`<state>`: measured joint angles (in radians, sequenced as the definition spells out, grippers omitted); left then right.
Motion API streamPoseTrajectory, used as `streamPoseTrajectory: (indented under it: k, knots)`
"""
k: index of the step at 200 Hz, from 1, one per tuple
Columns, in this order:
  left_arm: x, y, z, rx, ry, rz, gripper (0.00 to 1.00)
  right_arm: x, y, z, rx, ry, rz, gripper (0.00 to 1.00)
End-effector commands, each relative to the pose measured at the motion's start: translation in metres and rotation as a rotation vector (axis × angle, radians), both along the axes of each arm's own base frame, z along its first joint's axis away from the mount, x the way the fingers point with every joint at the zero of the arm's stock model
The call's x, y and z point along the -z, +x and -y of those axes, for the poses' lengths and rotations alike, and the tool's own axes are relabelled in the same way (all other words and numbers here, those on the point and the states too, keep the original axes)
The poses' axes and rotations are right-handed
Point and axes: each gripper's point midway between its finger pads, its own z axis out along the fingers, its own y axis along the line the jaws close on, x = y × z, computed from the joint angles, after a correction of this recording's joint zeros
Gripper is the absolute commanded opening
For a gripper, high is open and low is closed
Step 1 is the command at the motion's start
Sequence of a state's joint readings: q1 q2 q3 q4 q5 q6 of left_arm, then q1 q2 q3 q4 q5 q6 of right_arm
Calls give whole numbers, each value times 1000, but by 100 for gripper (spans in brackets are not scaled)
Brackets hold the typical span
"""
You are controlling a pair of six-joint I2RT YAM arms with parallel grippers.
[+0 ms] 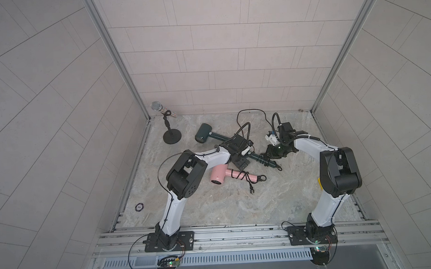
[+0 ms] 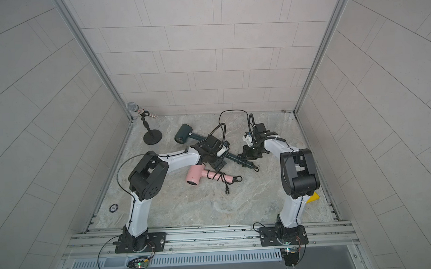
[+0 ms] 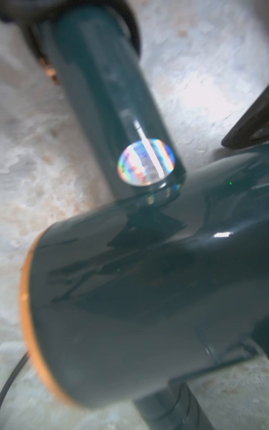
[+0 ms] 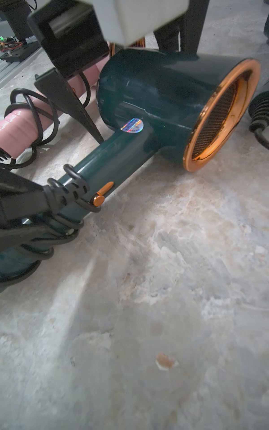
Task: Wrap the cord around the hair dryer
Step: Place the hair dryer at the center of the board.
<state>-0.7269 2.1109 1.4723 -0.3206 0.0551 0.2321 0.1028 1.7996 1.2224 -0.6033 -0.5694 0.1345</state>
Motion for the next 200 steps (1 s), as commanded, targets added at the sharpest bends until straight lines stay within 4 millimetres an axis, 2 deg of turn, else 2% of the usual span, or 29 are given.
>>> streamPoseTrajectory:
  k: [1, 29, 62, 87, 111, 137, 200]
  knots:
    - [3, -33, 0, 96, 34, -143, 100, 17, 2, 15, 19, -91, -9, 0]
    - [-31, -24, 0, 94, -5, -122, 100, 17, 1, 15, 18, -90, -13, 0]
    - [-75, -2, -3, 48, -49, -88, 100, 16, -1, 17, 17, -103, -12, 0]
    - [-97, 21, 1, -36, -127, -81, 100, 17, -2, 19, 16, -112, -15, 0]
    - [-95, 35, -1, -98, -92, -92, 100, 19, -4, 20, 17, -118, -23, 0]
    - [-80, 44, -2, -116, -10, -137, 100, 19, -5, 21, 16, -128, -21, 0]
    - [-53, 40, 7, -111, 1, -217, 100, 17, -5, 24, 17, -146, -24, 0]
